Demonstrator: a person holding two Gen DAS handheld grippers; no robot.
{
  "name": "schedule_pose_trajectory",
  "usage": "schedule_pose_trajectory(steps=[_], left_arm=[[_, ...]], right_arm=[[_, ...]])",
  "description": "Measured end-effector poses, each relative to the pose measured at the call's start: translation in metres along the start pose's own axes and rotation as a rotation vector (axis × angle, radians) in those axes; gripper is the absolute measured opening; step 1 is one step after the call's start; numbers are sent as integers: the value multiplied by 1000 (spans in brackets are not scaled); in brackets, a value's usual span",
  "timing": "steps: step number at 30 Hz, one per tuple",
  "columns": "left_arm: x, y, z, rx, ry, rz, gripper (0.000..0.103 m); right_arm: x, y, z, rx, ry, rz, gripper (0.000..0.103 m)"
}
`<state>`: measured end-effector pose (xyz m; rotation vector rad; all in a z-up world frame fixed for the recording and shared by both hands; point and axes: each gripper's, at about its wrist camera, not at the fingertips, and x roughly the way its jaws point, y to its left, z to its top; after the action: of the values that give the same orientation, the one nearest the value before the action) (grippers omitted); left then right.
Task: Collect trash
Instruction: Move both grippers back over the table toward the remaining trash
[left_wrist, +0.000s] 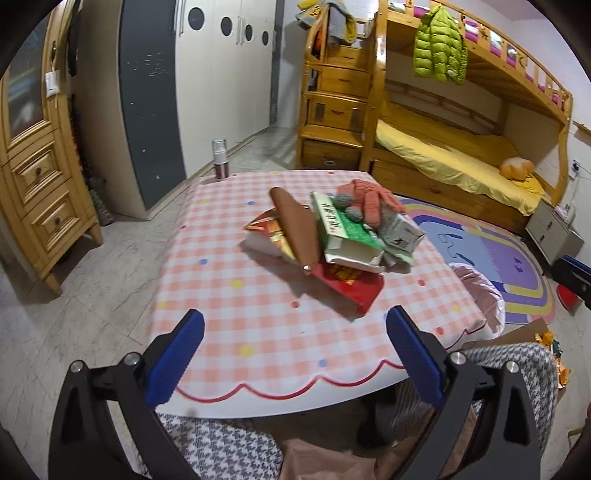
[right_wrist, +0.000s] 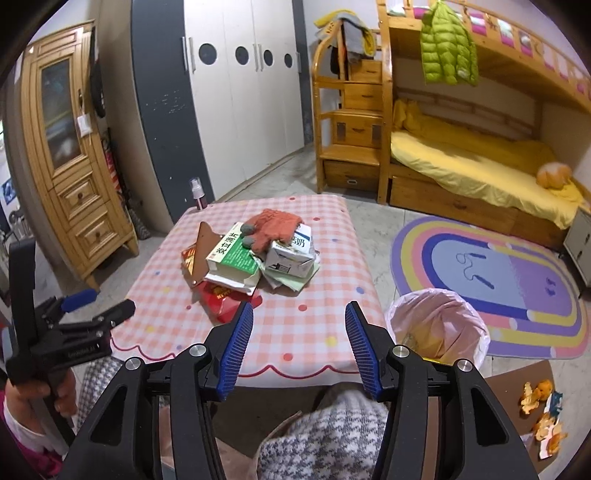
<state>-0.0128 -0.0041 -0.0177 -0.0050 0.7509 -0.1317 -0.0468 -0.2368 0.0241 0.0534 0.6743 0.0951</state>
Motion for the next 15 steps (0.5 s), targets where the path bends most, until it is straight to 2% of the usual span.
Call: schedule_pose_trajectory(steps=[8, 13, 14, 15], left_arm=[[-10, -1, 3, -5, -3, 69, 96], [-13, -2, 8, -6, -13, 84, 96], [-13, -2, 9, -6, -11, 80, 96], [-11, -2, 10, -6, -8, 74, 96]], right_arm=[[12, -4, -1, 0, 0, 55, 57], [21, -4, -1, -11, 1, 81, 57], [23, -3, 0, -9, 5, 87, 58], [23, -2, -1, -7, 4, 93, 63]])
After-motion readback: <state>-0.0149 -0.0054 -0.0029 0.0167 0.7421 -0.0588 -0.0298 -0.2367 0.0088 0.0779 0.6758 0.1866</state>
